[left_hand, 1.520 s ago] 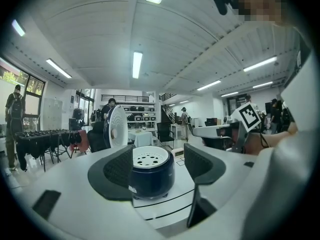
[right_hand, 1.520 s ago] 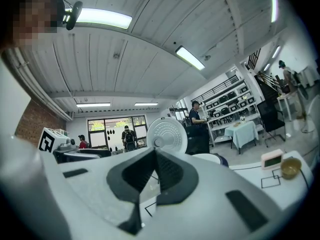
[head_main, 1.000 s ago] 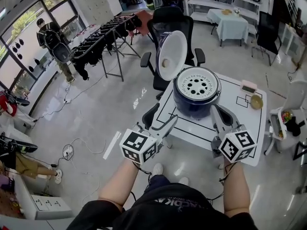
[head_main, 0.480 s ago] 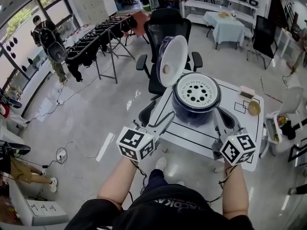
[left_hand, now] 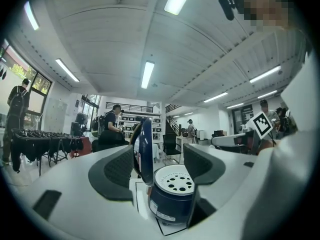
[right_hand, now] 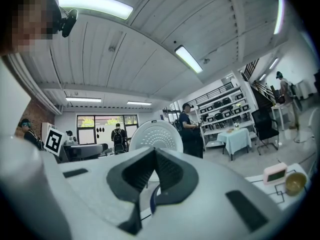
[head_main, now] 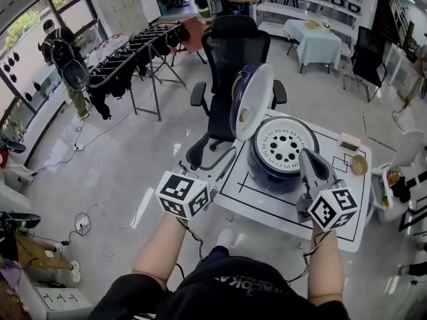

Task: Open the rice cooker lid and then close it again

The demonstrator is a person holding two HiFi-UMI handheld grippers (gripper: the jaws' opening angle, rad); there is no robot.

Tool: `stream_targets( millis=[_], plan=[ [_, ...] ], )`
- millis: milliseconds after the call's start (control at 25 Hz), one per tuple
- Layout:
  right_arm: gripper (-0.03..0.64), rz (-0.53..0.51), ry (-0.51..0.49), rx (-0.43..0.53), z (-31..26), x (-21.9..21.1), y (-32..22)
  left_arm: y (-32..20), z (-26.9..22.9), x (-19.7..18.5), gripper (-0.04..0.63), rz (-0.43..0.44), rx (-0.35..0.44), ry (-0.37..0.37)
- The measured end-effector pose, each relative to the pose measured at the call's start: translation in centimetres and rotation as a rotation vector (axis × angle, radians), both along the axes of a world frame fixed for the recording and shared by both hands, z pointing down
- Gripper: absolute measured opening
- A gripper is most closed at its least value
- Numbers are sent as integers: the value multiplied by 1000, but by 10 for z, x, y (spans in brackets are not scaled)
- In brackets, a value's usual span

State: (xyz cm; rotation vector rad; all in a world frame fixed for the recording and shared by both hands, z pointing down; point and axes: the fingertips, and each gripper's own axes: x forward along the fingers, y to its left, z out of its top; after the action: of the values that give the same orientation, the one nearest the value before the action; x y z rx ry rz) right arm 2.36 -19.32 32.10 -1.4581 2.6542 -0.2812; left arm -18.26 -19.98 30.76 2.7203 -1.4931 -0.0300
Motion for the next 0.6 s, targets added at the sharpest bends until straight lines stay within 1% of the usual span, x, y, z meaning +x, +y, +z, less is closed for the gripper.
stream_targets(
  millis=[280, 600],
  plan=[
    [2, 40, -5, -1, -2, -14, -49, -61, 0, -27, 305, 3, -7, 7],
    [2, 107, 11, -16, 5, -18, -88, -126, 12, -38, 299, 39, -34, 10]
  ],
)
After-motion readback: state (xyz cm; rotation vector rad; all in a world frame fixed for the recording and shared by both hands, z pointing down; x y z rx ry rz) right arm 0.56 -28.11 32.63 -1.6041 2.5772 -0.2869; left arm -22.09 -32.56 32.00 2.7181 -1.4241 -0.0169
